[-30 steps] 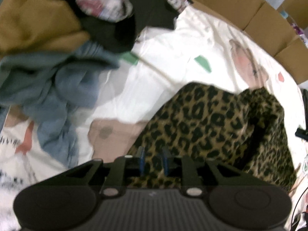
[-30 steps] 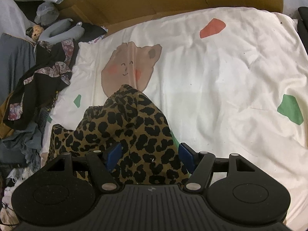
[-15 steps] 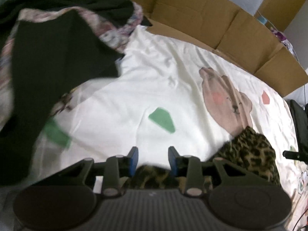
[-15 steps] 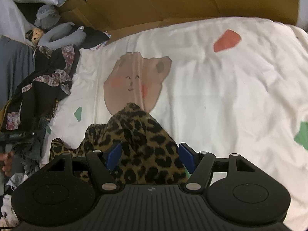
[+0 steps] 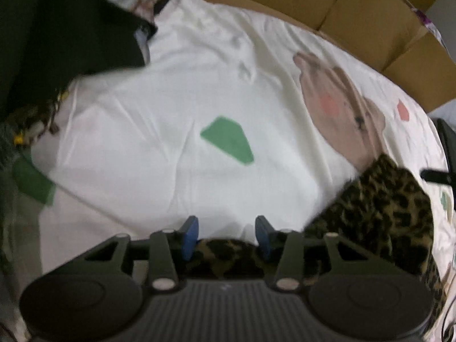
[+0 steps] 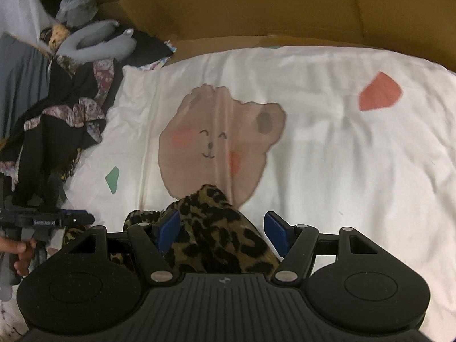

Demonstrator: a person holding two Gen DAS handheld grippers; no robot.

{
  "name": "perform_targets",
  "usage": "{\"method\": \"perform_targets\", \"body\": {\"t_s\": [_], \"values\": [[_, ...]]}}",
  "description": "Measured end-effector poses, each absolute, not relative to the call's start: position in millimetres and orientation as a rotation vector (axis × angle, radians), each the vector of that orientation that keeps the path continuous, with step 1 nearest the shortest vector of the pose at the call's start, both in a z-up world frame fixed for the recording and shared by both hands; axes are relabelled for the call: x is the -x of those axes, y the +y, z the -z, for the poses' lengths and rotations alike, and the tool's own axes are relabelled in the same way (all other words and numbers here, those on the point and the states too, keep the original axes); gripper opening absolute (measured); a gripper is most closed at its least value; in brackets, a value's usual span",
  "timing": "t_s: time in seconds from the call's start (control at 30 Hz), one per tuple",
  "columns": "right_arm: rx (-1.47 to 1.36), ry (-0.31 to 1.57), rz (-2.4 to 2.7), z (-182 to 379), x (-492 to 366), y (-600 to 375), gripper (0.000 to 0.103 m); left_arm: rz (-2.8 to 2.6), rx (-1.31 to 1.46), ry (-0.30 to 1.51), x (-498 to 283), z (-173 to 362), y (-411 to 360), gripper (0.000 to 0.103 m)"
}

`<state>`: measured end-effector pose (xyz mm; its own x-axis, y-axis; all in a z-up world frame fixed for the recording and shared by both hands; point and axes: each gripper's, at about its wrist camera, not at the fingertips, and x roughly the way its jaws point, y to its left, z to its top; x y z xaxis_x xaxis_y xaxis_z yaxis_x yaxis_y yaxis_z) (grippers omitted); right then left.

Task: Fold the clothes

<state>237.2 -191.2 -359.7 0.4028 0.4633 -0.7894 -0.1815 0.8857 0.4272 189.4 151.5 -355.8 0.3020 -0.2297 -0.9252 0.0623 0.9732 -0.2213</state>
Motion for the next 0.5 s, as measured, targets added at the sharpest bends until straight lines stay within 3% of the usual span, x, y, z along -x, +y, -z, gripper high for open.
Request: {"method": "perform_targets", "body": {"t_s": [0.5], "values": [[-0.173, 1.219, -0.452, 392.5, -238.3, -157.6, 0.071, 0.295, 0.147, 1.349, -141.4, 350.2, 152.2, 0.057]]}}
